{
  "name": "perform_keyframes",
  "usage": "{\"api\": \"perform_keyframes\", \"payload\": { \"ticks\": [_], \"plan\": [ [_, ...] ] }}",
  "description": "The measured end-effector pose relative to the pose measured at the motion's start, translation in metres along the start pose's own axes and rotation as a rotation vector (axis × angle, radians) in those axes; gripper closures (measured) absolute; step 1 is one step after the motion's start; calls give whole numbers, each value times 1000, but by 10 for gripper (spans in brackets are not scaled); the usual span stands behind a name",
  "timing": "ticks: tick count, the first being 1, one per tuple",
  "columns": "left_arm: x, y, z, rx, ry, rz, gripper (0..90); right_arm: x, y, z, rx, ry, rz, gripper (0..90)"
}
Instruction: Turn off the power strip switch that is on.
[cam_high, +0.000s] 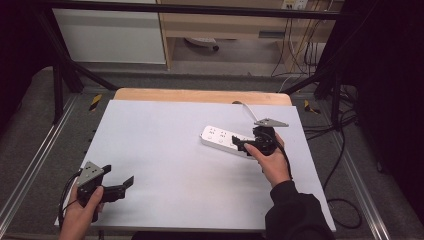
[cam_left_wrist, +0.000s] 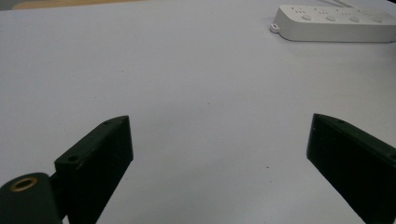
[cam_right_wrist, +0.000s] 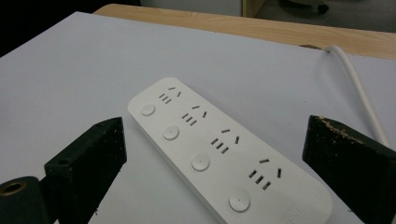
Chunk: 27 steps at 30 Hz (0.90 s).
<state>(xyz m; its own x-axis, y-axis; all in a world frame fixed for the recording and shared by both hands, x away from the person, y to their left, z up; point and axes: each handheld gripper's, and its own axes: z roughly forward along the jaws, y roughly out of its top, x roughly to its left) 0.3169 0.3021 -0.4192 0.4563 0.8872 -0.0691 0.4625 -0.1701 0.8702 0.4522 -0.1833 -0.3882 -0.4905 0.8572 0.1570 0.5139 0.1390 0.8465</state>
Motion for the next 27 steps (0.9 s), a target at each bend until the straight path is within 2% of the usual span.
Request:
{"api": "perform_keyframes", "payload": {
  "ticks": [8, 14, 18, 27],
  "plan": [
    [0, 0, 0, -2, -1, 2, 68, -8, -3, -20, -17, 4, 3, 49],
    [-1, 0, 0, -2, -2, 3, 68, -16, -8, -38, -48, 9, 12, 46],
    [-1, 0, 1, -1, -2, 1, 68, -20, -12, -49, -70, 10, -6, 40],
    [-2, 0, 1, 3, -3, 4, 68, -26, -23, -76, -117, 1, -4, 45]
  ]
}}
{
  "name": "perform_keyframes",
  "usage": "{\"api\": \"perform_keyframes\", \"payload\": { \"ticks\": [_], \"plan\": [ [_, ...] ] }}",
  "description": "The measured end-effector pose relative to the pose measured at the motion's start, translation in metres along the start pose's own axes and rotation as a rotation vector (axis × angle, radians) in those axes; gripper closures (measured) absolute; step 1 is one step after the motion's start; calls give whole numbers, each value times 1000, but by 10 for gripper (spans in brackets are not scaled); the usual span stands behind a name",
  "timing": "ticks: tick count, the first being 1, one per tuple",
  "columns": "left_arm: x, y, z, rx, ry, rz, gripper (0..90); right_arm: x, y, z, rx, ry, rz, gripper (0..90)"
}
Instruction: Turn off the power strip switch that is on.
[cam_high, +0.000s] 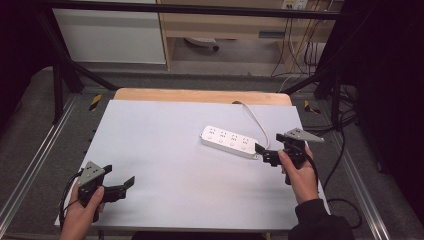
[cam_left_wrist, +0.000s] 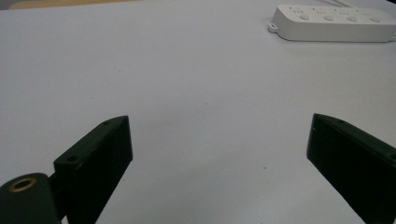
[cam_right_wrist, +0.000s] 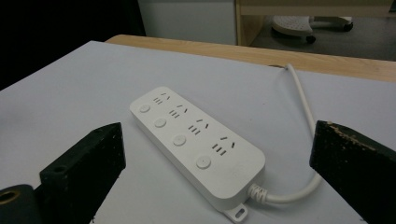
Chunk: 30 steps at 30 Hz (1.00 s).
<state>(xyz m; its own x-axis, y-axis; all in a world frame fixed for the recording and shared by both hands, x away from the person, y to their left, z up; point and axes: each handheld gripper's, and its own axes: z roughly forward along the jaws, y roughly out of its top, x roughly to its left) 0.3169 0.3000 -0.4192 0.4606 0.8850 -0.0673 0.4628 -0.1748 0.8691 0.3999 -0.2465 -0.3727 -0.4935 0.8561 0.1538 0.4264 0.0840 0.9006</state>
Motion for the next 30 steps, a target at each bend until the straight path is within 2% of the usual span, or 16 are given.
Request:
{"api": "perform_keyframes", "payload": {
  "ticks": [10, 18, 30],
  "plan": [
    [0, 0, 0, 2, 2, -1, 68, -6, -12, -23, -44, -30, -26, 51],
    [0, 0, 0, 3, 2, 1, 68, -10, -25, -34, -63, -43, -9, 53],
    [0, 0, 0, 4, 2, 2, 68, -16, -48, -46, -48, -51, 14, 53]
  ]
}}
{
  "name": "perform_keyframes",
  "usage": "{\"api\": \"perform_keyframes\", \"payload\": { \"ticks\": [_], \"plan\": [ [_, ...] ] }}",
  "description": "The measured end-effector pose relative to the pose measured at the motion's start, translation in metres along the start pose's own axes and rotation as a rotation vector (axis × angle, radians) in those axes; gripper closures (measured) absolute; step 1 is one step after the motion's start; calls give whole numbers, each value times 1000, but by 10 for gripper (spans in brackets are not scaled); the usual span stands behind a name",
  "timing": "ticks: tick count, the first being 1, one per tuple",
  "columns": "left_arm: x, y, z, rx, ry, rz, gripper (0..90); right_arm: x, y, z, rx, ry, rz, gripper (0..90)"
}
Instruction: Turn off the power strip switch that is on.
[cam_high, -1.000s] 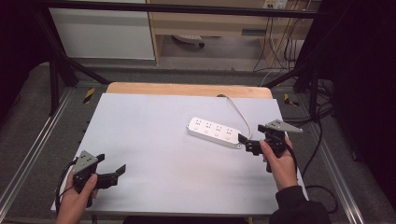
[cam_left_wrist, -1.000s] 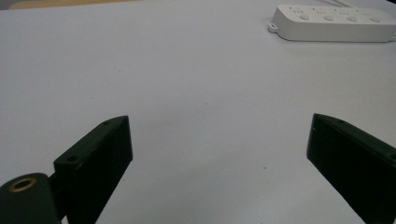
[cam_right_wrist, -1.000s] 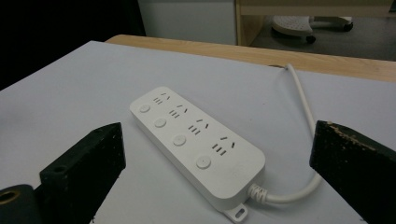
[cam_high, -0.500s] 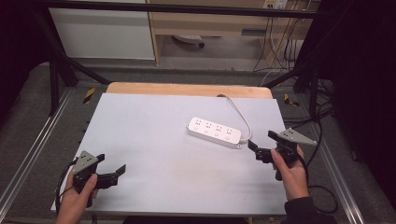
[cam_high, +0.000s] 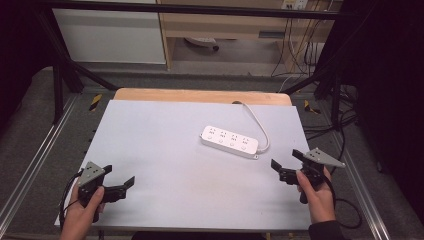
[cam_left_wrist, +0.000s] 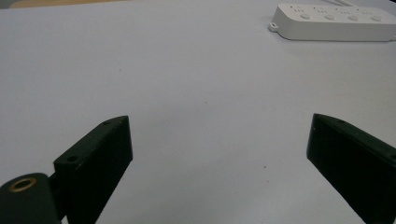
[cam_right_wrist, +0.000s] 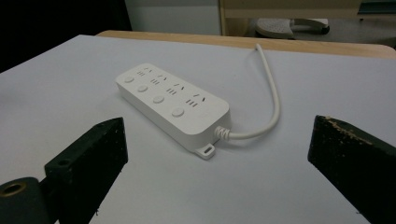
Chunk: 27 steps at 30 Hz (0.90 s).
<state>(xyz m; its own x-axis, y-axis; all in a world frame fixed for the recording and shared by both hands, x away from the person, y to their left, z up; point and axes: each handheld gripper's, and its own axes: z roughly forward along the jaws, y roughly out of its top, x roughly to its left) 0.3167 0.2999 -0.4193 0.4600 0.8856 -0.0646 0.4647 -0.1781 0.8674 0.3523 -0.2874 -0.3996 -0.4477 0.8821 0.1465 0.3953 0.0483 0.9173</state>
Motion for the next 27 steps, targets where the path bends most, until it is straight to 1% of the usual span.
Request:
{"api": "perform_keyframes", "payload": {
  "ticks": [5, 9, 13, 21, 23, 26, 27],
  "plan": [
    [0, 0, 0, 0, 0, 0, 68, -3, -10, -4, -2, -9, 20, 53],
    [-1, 0, 0, -1, -1, 1, 68, -4, -17, -5, 10, -10, 29, 53],
    [-1, 0, 0, -1, 0, 3, 68, -3, -26, -2, 36, -7, 22, 53],
    [-1, 0, 0, -1, -1, 2, 68, 1, -35, 5, 77, 2, 11, 51],
    [-1, 0, 0, -2, -1, 4, 68, 2, -38, 7, 96, 6, 6, 49],
    [-1, 0, 0, -2, -1, 5, 68, 5, -41, 11, 126, 4, -20, 46],
    [-1, 0, 0, -2, -1, 5, 68, 6, -42, 13, 135, 4, -20, 46]
  ]
}}
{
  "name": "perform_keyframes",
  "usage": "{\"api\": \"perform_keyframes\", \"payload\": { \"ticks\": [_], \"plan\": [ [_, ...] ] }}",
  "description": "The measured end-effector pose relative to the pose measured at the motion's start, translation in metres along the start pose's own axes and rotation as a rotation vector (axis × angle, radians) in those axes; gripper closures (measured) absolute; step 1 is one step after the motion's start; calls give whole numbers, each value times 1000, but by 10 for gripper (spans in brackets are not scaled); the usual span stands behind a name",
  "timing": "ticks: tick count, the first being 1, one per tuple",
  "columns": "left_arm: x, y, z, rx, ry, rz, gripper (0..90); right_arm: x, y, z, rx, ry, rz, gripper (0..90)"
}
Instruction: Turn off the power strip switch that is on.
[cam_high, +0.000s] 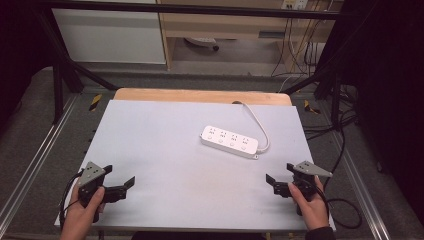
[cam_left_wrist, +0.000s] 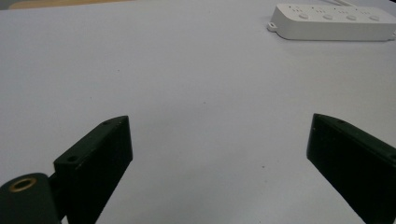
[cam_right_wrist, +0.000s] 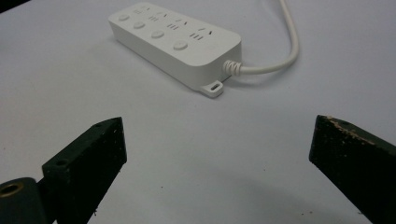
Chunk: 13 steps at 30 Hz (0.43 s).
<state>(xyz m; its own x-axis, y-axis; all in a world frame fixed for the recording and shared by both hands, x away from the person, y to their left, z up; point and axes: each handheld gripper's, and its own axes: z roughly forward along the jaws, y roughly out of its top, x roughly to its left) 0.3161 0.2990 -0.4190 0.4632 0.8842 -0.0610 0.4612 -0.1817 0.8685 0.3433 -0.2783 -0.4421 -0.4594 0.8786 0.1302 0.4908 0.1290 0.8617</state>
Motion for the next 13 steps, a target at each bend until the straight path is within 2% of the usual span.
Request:
{"api": "perform_keyframes", "payload": {
  "ticks": [4, 6, 12, 13],
  "plan": [
    [0, 0, 0, -2, -1, -1, 68, 3, -2, 7, 28, -7, -15, 46],
    [0, 0, 0, -3, -2, -2, 68, 5, -2, 10, 45, -25, -28, 48],
    [-1, 0, 0, -4, -4, 3, 68, 2, -5, 21, 117, -93, -31, 49],
    [-1, 0, 0, -4, -4, 3, 68, 2, -5, 21, 117, -93, -31, 49]
  ]
}}
